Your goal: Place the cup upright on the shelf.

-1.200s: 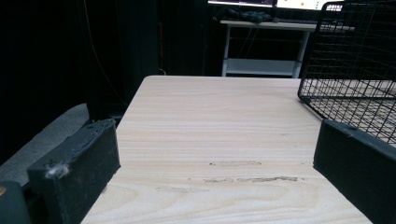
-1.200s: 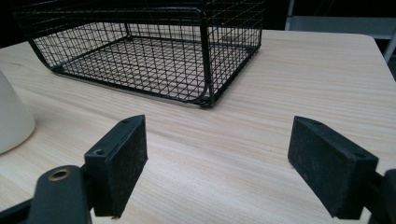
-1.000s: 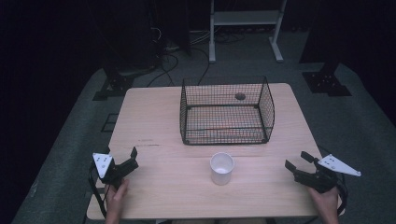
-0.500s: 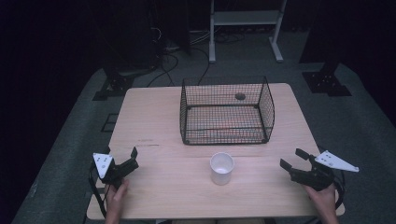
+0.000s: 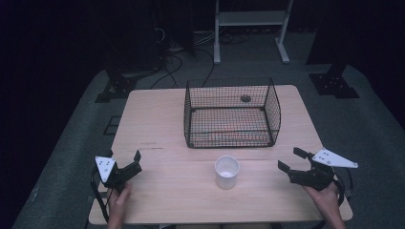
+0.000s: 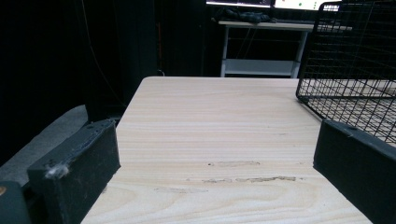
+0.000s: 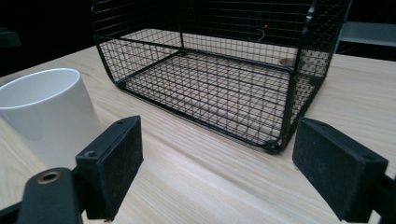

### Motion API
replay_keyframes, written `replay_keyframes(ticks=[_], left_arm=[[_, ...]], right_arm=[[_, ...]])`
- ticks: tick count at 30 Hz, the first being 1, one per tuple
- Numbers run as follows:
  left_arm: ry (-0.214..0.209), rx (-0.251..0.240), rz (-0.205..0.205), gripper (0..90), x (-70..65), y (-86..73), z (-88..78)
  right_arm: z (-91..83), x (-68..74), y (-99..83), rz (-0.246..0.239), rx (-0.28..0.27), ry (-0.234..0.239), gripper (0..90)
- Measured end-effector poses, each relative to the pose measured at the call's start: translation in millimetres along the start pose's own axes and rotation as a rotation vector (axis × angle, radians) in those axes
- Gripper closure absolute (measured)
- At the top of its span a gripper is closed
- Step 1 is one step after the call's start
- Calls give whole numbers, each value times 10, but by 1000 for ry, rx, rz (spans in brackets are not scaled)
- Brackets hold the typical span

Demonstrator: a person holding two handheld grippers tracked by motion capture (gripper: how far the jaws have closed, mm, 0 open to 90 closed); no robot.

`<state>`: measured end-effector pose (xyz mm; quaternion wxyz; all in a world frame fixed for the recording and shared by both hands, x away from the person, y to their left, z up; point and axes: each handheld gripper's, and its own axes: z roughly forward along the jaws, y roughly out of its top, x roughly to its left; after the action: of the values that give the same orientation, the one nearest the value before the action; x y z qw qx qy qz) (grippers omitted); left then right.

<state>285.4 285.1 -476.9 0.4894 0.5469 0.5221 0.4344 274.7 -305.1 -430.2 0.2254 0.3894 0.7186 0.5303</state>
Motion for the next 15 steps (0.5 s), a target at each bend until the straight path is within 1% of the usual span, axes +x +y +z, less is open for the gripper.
replay_keyframes(ticks=[6, 7, 9, 13, 15], left_arm=[[-1, -1, 1, 0, -2, -1, 0], [-2, 0, 3, 0, -2, -1, -1], [-2, -1, 1, 0, -2, -1, 0], [-1, -1, -1, 0, 1, 0, 1], [-2, -1, 0, 0, 0, -1, 1]], right_arm=[[59, 56, 55, -12, 6, 21, 153], [85, 86, 76, -26, 10, 28, 153], [106, 108, 94, -36, 16, 35, 153], [128, 129, 108, -39, 20, 45, 153], [157, 157, 131, -47, 37, 53, 154]])
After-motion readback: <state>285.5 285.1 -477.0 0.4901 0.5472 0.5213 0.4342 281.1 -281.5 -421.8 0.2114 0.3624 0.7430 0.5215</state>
